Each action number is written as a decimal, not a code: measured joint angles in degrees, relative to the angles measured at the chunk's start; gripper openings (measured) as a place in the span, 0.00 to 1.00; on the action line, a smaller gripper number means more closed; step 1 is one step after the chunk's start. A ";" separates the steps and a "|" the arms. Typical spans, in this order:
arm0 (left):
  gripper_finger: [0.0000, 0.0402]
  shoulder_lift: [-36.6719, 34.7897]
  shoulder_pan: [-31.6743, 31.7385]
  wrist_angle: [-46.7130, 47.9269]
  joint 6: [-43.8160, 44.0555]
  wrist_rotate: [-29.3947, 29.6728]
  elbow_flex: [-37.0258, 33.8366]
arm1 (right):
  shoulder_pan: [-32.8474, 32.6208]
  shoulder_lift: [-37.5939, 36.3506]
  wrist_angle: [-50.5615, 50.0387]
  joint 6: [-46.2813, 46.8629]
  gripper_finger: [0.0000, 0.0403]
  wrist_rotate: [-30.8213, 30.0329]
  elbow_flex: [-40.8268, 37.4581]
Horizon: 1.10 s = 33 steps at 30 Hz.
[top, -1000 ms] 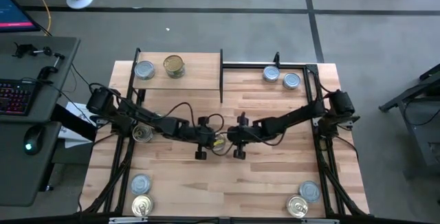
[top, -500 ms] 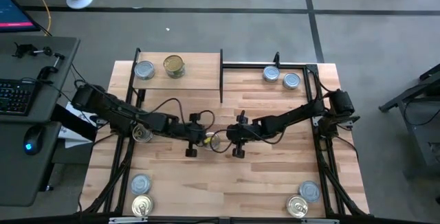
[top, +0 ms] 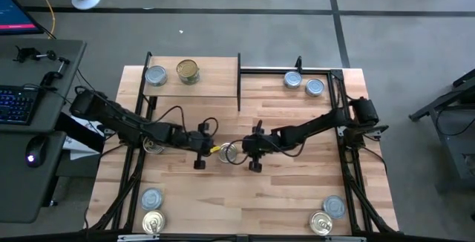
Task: Stack canned seafood by type on shelf
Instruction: Put the blue-pink tuna can on the shelf
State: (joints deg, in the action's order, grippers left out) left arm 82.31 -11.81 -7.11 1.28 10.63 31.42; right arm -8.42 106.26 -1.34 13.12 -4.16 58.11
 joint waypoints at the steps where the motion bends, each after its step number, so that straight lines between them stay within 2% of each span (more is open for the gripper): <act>1: 0.00 0.61 -0.02 -0.26 -0.40 -0.90 0.02 | 0.14 0.52 1.11 0.17 0.00 0.86 0.00; 9: 0.00 2.16 -1.24 -0.59 -0.68 -0.64 0.22 | 0.18 1.86 3.39 3.78 0.00 -1.74 0.00; 19: 0.00 2.11 -1.38 -0.46 -1.56 -0.37 -0.59 | 0.19 1.88 9.37 5.09 0.00 -1.34 0.08; 25: 0.00 2.29 -1.42 0.39 -1.56 -0.63 -0.81 | 0.04 1.88 9.67 4.42 0.00 -1.22 4.64; 33: 0.00 3.64 -1.36 -0.05 -1.26 -0.43 -0.81 | 0.51 1.92 7.87 -0.86 0.00 -0.92 10.39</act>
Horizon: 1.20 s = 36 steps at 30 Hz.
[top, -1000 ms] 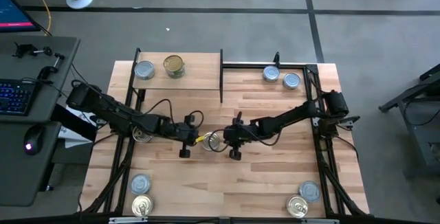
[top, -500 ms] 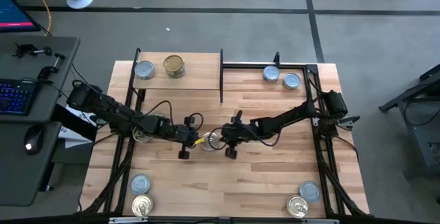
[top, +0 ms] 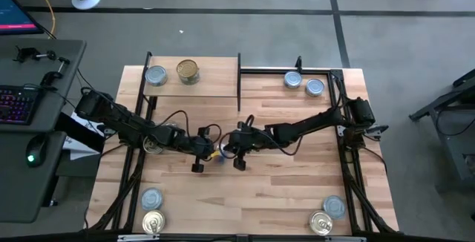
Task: Stack canned seafood by type on shelf
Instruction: Put the blue-pink tuna can on the shelf
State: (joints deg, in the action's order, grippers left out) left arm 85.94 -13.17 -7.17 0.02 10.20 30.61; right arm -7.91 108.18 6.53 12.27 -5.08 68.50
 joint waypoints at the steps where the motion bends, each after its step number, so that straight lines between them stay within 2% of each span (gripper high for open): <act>1: 0.00 0.10 0.00 -0.13 0.71 0.01 0.00 | 0.11 0.00 -0.92 -0.31 0.00 0.00 0.30; 6: 0.00 0.56 -0.02 1.44 2.81 0.03 0.02 | 0.70 -0.40 -5.03 -0.83 0.00 -0.98 4.20; 9: 0.00 -1.15 -0.02 6.85 8.21 1.06 -0.01 | 1.38 -0.61 -15.60 -2.00 0.00 0.02 10.46; 11: 0.00 -3.84 -0.02 9.67 12.23 2.10 -0.02 | 2.11 -0.46 -25.29 -5.13 0.00 2.69 15.65; 15: 0.00 -11.21 -0.89 15.33 15.24 4.68 0.06 | 4.00 1.07 -37.55 -14.83 0.04 10.68 25.55; 17: 0.00 -15.52 -1.67 19.54 18.03 6.91 0.05 | 5.06 3.03 -42.35 -17.84 0.10 15.49 30.61; 19: 0.00 -19.39 -2.74 21.56 22.28 9.28 0.09 | 5.62 5.67 -48.66 -21.70 0.19 17.64 35.12; 25: 0.00 -30.63 -8.03 25.25 32.70 16.55 0.03 | 5.31 14.58 -56.30 -32.93 0.53 17.79 46.37; 28: 0.00 -35.04 -10.34 24.26 36.91 18.84 0.12 | 4.60 18.07 -59.67 -37.87 0.66 17.23 50.37; 33: 0.00 -41.31 -13.20 19.30 41.01 19.17 -0.02 | 3.05 21.85 -63.42 -48.43 0.71 16.80 54.41; 36: 0.00 -43.96 -14.47 12.48 40.95 20.04 0.17 | 2.11 23.21 -62.78 -52.54 0.72 13.48 54.57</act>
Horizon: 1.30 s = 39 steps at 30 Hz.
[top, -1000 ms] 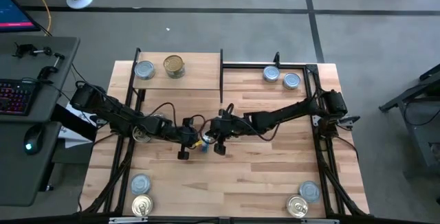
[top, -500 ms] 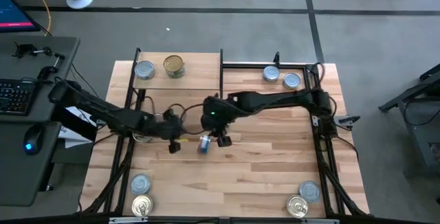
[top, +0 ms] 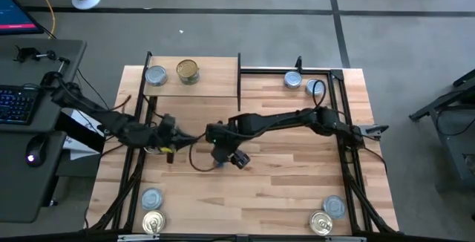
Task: Stack canned seafood by type on shelf
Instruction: Put the blue-pink tuna can on the shelf
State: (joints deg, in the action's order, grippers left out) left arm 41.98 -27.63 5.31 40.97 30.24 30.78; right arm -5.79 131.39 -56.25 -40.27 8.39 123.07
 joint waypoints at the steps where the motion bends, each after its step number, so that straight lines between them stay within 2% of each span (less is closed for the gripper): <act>1: 0.00 -0.81 -0.42 -2.18 -0.74 0.56 -0.14 | -0.27 0.45 1.17 -1.19 0.72 -1.11 -0.02; 7: 0.00 -2.58 -1.97 -18.98 -10.23 3.98 0.04 | -0.67 2.19 1.47 -5.38 0.72 -2.12 -0.04; 10: 0.00 -3.00 -2.23 -23.51 -14.30 4.81 0.01 | -0.67 3.44 2.90 -6.13 0.72 -2.39 -0.04; 18: 0.00 -3.00 -2.44 -23.65 -15.95 6.26 0.35 | -0.60 6.82 2.84 -4.88 0.71 -2.36 -0.12; 21: 0.00 -2.98 -2.43 -24.85 -16.33 6.36 0.35 | -0.61 6.77 2.66 -3.55 0.64 -2.67 -0.13; 25: 0.00 -3.02 -2.43 -26.50 -19.71 6.49 0.35 | -0.99 5.01 1.47 -2.87 0.44 -5.03 -0.15; 26: 0.00 -3.11 -2.43 -26.37 -20.74 6.49 0.35 | -1.02 4.31 1.09 -2.13 0.41 -5.35 -0.20; 32: 0.00 -3.22 -2.43 -26.23 -24.55 6.47 0.35 | -0.04 -1.65 -0.05 4.55 0.42 -5.42 -0.17; 34: 0.00 -3.45 -2.43 -26.08 -23.50 6.47 0.37 | 0.67 -3.82 0.07 5.35 0.42 -7.97 -0.17; 39: 0.00 -5.54 -2.45 -22.88 -23.16 5.77 0.38 | 3.23 -8.79 4.36 4.80 0.42 -19.30 -0.12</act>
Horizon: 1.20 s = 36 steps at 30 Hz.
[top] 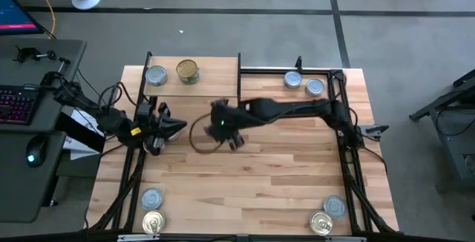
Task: Stack canned seafood by type on shelf
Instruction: Put the blue-pink tuna can on the shelf
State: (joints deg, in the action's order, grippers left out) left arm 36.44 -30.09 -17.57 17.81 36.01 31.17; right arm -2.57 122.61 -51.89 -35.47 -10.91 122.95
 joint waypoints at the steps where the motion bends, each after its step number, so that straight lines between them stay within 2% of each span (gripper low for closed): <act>1: 0.00 -0.65 0.00 1.39 0.53 -0.52 0.01 | 0.75 -0.58 1.31 -0.67 0.42 -2.53 0.03; 5: 0.00 -2.82 0.00 6.74 3.08 -0.81 0.01 | 4.53 -0.87 9.03 -4.87 0.42 -11.99 0.03; 12: 0.00 -3.38 0.00 7.47 3.07 0.74 0.01 | 11.89 3.31 17.76 -6.99 0.42 -20.49 -0.01; 17: 0.00 -3.36 0.00 7.49 3.07 0.78 0.01 | 15.06 6.04 20.75 -7.01 0.42 -21.05 -0.03; 25: 0.00 -3.34 0.00 7.53 3.07 0.92 0.01 | 14.90 7.80 20.86 -6.81 0.55 -21.57 -0.02; 36: 0.00 -3.29 -0.01 7.99 3.02 0.89 0.01 | 13.23 7.78 16.02 -2.71 0.56 -22.65 0.01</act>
State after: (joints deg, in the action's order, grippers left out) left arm 33.15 -30.09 -9.58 20.83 36.91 31.18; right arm 10.67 130.39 -35.86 -38.18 -33.56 122.96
